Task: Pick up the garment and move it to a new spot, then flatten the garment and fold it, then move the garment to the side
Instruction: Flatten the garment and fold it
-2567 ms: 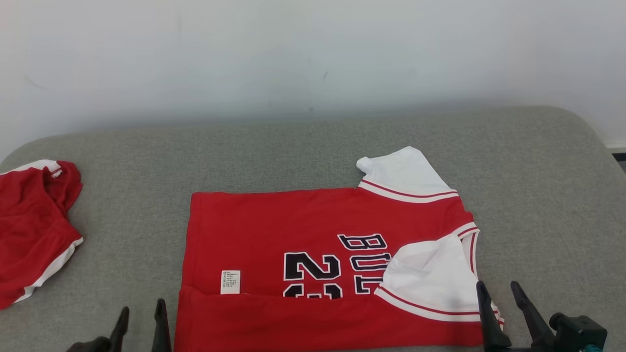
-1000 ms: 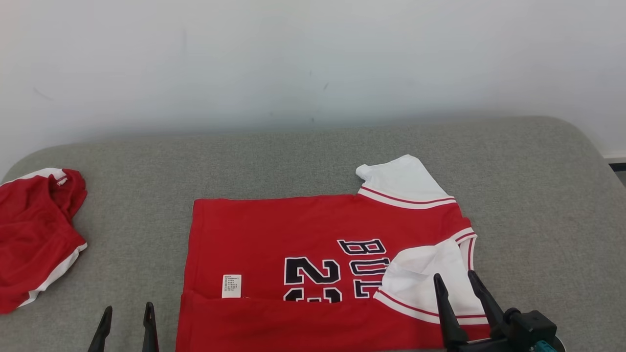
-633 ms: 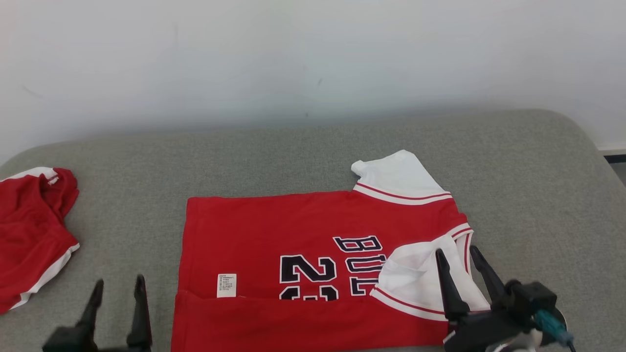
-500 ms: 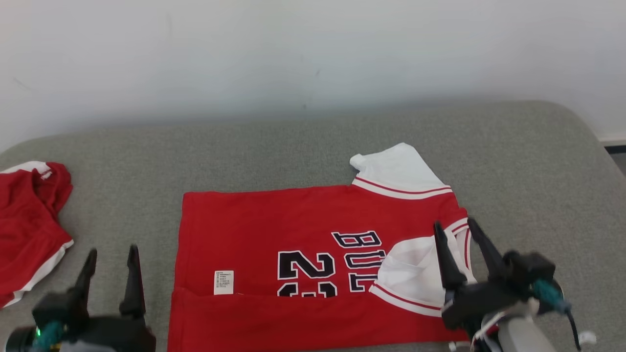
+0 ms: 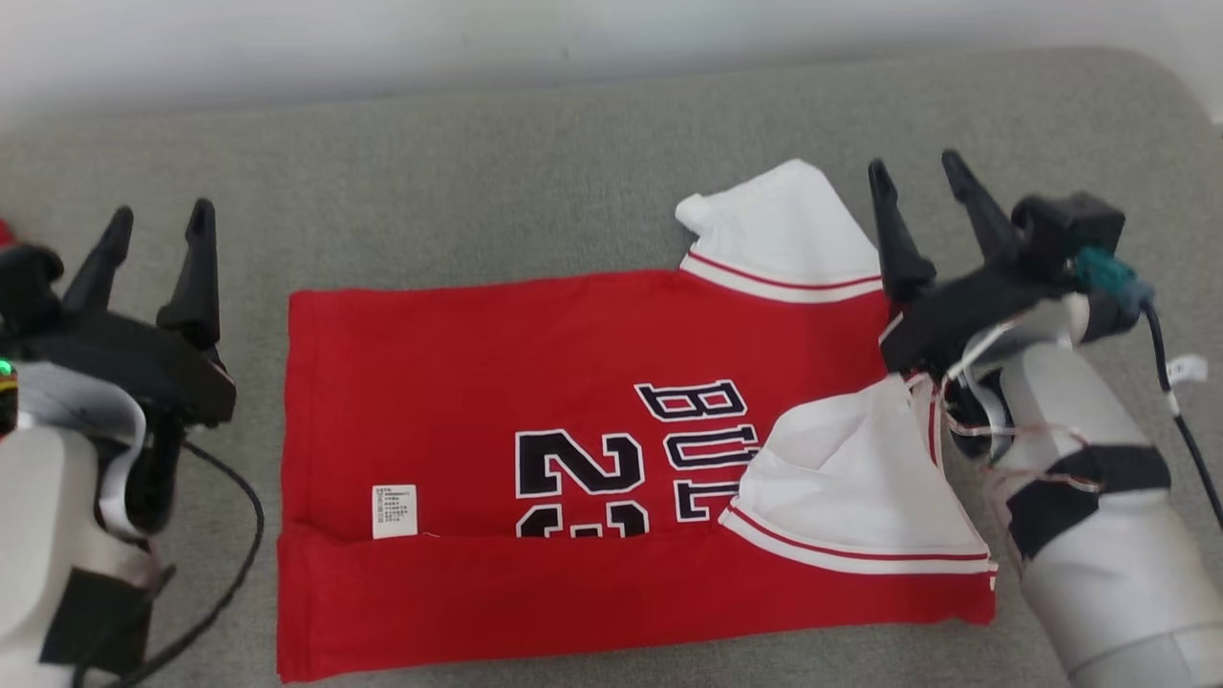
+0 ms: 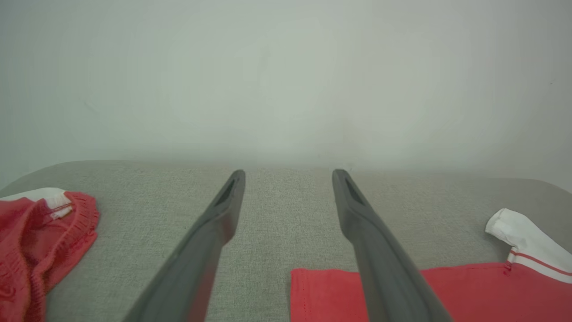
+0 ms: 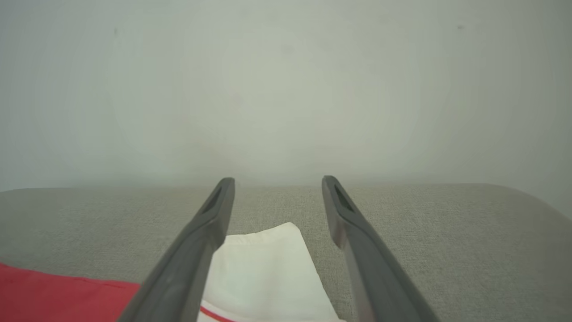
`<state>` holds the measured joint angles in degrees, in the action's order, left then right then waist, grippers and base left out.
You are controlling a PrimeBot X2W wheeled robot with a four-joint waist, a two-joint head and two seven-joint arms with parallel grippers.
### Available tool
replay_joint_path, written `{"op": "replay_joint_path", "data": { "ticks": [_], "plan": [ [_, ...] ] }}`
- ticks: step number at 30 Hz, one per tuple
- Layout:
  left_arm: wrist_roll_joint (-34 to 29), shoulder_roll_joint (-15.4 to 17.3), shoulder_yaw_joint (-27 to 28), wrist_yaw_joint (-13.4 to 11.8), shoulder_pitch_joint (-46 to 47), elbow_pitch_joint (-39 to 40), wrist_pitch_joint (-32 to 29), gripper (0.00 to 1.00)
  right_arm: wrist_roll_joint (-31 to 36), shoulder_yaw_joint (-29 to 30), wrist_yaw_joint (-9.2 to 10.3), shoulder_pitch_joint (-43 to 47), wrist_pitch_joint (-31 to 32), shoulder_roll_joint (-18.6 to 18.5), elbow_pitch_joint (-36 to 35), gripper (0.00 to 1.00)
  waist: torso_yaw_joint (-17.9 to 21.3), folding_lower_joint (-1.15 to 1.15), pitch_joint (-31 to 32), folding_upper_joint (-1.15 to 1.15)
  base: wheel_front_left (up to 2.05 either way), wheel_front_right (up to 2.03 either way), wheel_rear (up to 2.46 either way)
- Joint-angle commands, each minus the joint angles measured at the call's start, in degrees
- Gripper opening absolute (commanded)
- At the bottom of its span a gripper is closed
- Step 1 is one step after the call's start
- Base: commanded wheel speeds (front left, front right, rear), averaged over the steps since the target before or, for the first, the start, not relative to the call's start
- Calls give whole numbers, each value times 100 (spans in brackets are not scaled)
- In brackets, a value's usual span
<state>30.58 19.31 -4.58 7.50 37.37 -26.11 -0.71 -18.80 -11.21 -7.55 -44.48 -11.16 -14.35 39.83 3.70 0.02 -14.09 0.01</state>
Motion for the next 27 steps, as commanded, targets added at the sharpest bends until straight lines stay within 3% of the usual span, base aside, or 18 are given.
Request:
{"op": "replay_joint_path", "data": {
  "ticks": [1, 11, 27],
  "plan": [
    [134, 77, -110, -8, 202, -134, -172, 100, -42, -88, 13, -257, 19, 5, 183, 100, 146, -2, -519, -1, 0, 0, 0],
    [684, 291, -859, -6, 809, -787, -872, 100, -88, -620, 14, -1362, 97, 7, 1395, 100, 146, -2, -821, -1, 0, 0, 0],
    [1029, 403, -1485, -6, 1114, -1224, -1450, 100, -228, -1192, 14, -2234, 72, 135, 2554, 100, 76, -2, -1038, -1, 0, 0, 0]
  ]
}}
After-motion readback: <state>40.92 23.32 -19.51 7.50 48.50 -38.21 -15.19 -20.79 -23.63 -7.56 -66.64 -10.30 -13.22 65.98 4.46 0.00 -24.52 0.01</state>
